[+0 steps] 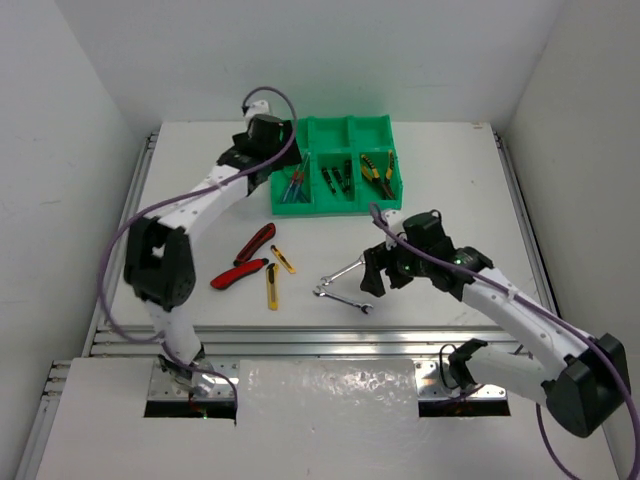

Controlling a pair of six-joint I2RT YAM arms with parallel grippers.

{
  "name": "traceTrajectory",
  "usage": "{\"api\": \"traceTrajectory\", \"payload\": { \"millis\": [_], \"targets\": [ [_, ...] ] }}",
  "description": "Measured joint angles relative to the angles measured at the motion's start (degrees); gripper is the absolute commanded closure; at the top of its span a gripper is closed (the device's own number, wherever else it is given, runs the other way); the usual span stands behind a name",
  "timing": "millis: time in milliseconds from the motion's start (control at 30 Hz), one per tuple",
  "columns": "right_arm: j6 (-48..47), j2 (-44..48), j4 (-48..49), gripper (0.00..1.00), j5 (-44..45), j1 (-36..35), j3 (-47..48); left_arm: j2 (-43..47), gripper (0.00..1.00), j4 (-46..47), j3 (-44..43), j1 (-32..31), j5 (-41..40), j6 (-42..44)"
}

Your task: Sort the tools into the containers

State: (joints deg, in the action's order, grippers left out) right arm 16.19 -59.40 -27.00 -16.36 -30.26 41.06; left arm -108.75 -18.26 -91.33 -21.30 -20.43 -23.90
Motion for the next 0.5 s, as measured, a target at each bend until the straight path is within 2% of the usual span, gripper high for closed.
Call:
{"api": "traceTrajectory", "payload": {
  "millis": [167, 333, 500],
  "targets": [
    [-1.1, -8.1, -1.5, 0.19, 6.7, -5.6, 3.9, 22.1, 0.01, -1.2, 8.9, 0.0, -1.2, -2.3],
    [-5.2, -16.1, -2.5, 0.20, 9.2, -7.4, 9.6, 48.8, 0.00, -4.2, 22.4, 0.0, -3.3, -7.5],
    [-9.9, -26.3, -6.1, 0.24, 10.3, -9.2, 16.4, 66.6, 0.00, -10.2, 31.6, 0.0, -2.9, -5.4]
  ]
}}
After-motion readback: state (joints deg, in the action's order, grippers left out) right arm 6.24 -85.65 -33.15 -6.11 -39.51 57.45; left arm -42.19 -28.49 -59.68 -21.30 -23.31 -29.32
